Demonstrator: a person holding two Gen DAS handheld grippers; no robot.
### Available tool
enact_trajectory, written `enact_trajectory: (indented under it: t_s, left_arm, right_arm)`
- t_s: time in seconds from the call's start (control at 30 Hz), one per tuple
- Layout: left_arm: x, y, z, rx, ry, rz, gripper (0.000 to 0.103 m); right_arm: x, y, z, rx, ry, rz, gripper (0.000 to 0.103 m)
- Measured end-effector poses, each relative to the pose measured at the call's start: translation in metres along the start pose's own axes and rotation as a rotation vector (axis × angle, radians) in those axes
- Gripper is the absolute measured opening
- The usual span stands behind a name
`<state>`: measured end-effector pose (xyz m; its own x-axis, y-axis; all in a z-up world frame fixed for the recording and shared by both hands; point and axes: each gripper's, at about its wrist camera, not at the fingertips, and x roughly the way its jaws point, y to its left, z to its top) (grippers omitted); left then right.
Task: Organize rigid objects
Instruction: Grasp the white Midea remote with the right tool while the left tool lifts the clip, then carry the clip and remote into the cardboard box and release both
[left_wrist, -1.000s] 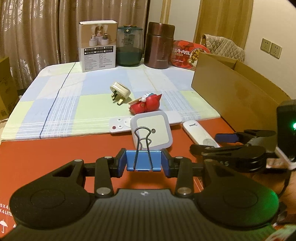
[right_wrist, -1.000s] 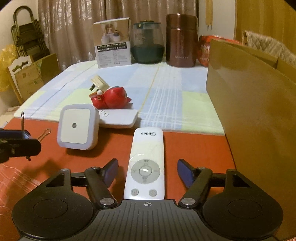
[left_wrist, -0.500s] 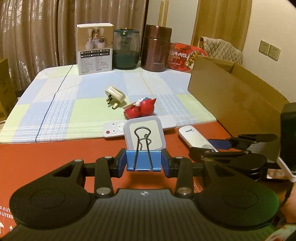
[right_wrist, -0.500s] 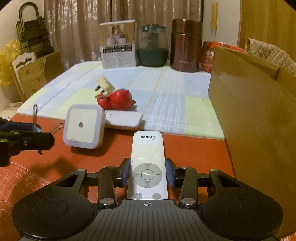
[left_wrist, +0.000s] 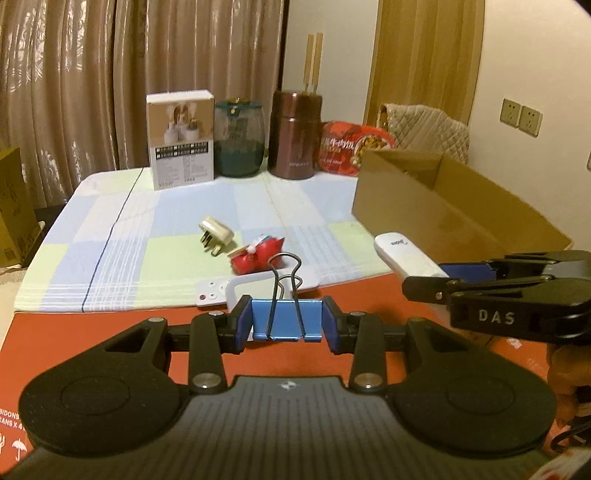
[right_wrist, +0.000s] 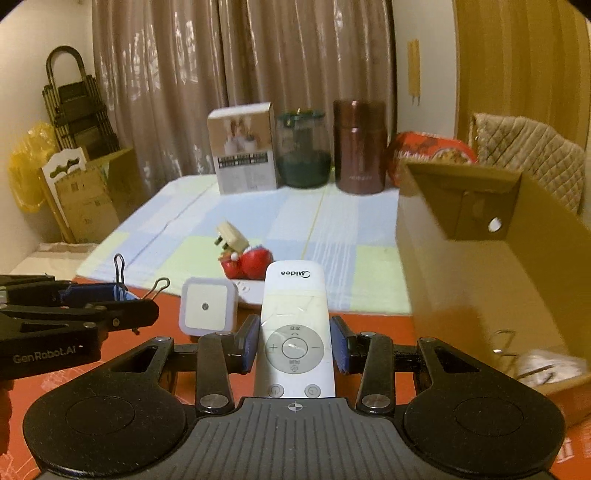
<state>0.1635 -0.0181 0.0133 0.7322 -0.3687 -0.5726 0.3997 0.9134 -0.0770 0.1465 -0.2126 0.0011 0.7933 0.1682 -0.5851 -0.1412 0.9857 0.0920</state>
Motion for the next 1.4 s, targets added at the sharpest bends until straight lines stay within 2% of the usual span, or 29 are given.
enact_trajectory:
  t_s: [0.33,0.53,0.7,0.87,1.07,1.4]
  left_arm:
    - [-0.038,-0.048,0.012,0.007,-0.016,-0.029,0.034]
    - [-0.044,-0.081,0.038,0.042,-0.027,-0.057,0.034]
    - [-0.032,-0.108,0.07,0.077,-0.031,-0.087,0.034]
    - [-0.009,-0.137,0.104,0.114,-0.041,-0.127,0.034]
    - [0.031,-0.174,0.129,0.147,-0.025,-0.183,0.034]
    - [0.112,-0.204,0.135,0.163,0.068,-0.222,0.034]
  right_arm:
    - [-0.067,-0.03,0.016,0.013,-0.031,-0.052,0.037]
    - [-0.1,-0.066,0.036,0.045,-0.049,-0.096,0.037]
    - [-0.117,-0.113,0.057,0.104,-0.049,-0.132,0.037]
    - [-0.113,-0.164,0.072,0.165,-0.014,-0.147,0.037]
    - [-0.088,-0.199,0.079,0.198,0.041,-0.128,0.037]
    - [-0.045,-0.238,0.079,0.228,0.117,-0.103,0.038]
